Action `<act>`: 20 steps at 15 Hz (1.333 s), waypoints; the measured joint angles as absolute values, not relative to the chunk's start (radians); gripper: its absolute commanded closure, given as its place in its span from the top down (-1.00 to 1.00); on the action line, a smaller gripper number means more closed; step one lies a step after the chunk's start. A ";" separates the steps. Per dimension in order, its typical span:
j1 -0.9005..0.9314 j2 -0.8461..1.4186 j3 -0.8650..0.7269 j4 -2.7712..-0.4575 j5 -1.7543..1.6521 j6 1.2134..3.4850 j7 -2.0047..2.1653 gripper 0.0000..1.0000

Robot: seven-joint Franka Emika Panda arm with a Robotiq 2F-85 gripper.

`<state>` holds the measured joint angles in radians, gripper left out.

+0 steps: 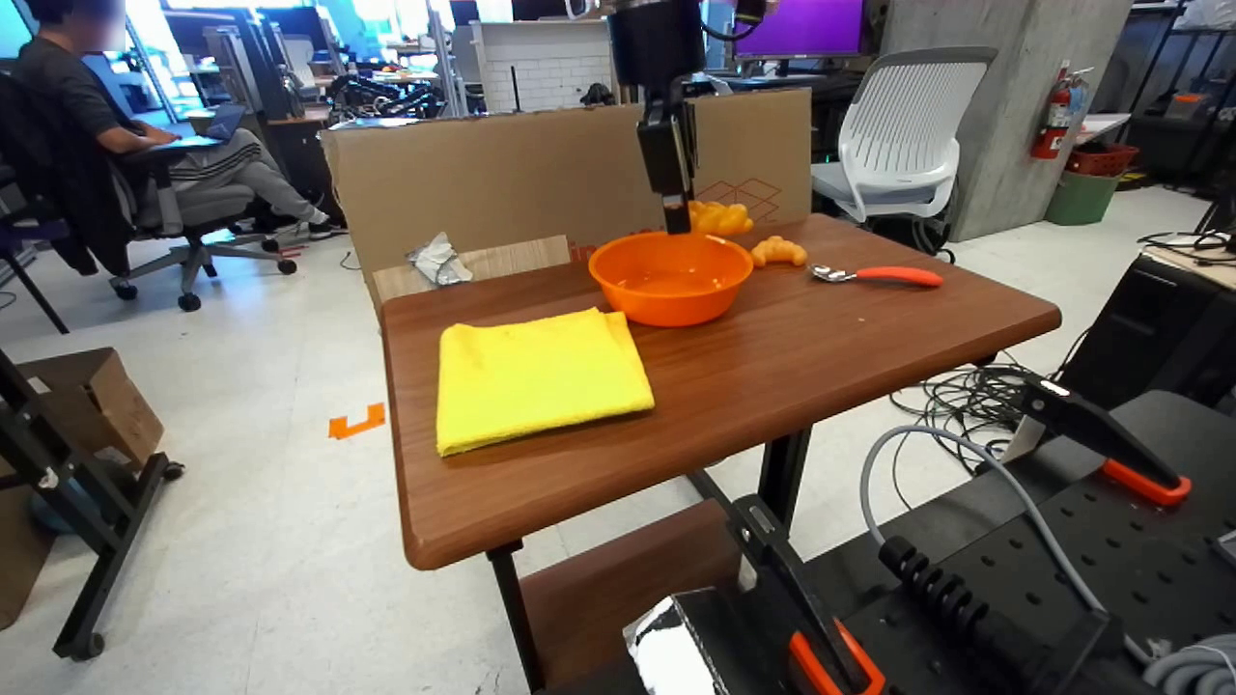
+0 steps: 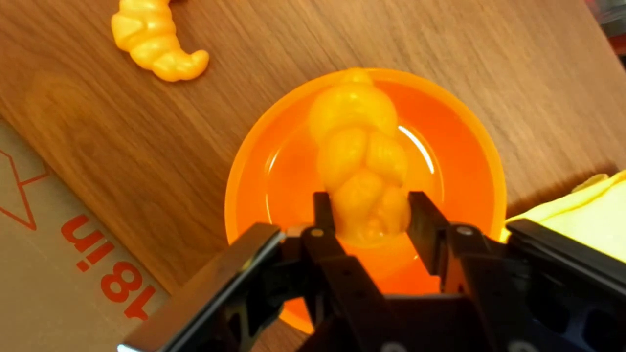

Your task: Pick up the orange object and put it in the bowl

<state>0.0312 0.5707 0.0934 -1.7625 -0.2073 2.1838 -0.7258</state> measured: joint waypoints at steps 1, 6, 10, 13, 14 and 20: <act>0.031 0.589 0.093 -1.745 -0.208 2.177 -0.721 -0.65; 0.037 0.670 0.092 -1.674 -0.212 2.147 -0.688 -0.65; 0.052 0.723 0.092 -1.631 -0.215 2.132 -0.652 -0.65; 0.066 0.756 0.092 -1.601 -0.218 2.111 -0.627 -0.65; 0.069 0.765 0.092 -1.591 -0.220 2.103 -0.620 -0.65; 0.079 0.791 0.092 -1.551 -0.251 2.065 -0.591 0.47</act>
<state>0.0790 0.7907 0.0923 -1.5507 -0.2507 2.0648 -0.5910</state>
